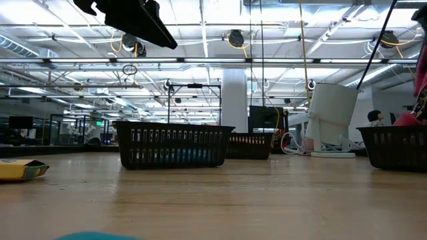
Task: Pick & Place School Supplies
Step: Put the pink hole puncher into the bottom right black bin, then put the yellow crayon box into the top black bin
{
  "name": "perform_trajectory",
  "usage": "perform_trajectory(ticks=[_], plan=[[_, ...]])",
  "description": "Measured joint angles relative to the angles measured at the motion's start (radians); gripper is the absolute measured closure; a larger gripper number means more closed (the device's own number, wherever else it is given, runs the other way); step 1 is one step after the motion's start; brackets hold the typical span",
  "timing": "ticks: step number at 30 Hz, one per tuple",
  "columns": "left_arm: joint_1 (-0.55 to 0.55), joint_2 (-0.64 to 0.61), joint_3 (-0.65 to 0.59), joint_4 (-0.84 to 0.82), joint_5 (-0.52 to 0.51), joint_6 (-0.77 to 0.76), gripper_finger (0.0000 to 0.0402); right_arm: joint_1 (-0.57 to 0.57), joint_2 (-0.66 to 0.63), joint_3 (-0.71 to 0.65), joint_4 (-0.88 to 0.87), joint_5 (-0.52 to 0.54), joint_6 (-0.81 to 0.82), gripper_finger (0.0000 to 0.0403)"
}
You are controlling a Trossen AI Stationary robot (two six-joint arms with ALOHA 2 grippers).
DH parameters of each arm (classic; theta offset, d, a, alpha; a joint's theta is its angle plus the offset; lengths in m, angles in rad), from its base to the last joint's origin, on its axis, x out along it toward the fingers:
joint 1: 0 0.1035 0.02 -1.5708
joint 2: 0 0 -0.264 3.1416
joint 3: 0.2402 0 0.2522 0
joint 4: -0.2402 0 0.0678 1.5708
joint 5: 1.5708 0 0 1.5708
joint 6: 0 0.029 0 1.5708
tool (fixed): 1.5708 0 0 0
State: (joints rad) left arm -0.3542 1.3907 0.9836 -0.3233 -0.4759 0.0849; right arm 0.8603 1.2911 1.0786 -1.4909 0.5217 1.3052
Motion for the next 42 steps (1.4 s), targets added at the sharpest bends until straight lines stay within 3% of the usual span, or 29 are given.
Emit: perform_trajectory(ticks=[13,21,23,27,32,36,42], plan=[[0.0,0.0,0.0,0.003,0.0,0.022,0.0165,-0.177,-0.003,-0.221,0.152,-0.047,-0.065,0.0368],[0.0,0.0,0.001,0.003,0.001,0.025,0.0165,-0.207,-0.003,-0.226,0.185,-0.053,-0.094,0.0368],[0.0,0.0,0.001,0.003,0.003,0.024,0.0165,-0.206,-0.003,-0.212,0.194,-0.06,-0.091,0.0352],[0.0,0.0,0.001,0.003,0.004,0.024,0.0165,-0.204,0.003,-0.189,0.271,-0.126,-0.115,0.0274],[0.0,0.0,0.001,0.004,0.005,0.025,0.0165,-0.219,0.001,-0.159,0.332,-0.105,-0.163,0.02],[0.0,0.0,0.001,0.006,0.005,0.035,0.0165,-0.227,-0.004,-0.124,0.298,-0.087,-0.176,0.0188],[0.0,0.0,0.001,0.009,0.005,0.041,0.0165,-0.228,-0.005,-0.057,0.256,-0.004,-0.235,0.0205]])
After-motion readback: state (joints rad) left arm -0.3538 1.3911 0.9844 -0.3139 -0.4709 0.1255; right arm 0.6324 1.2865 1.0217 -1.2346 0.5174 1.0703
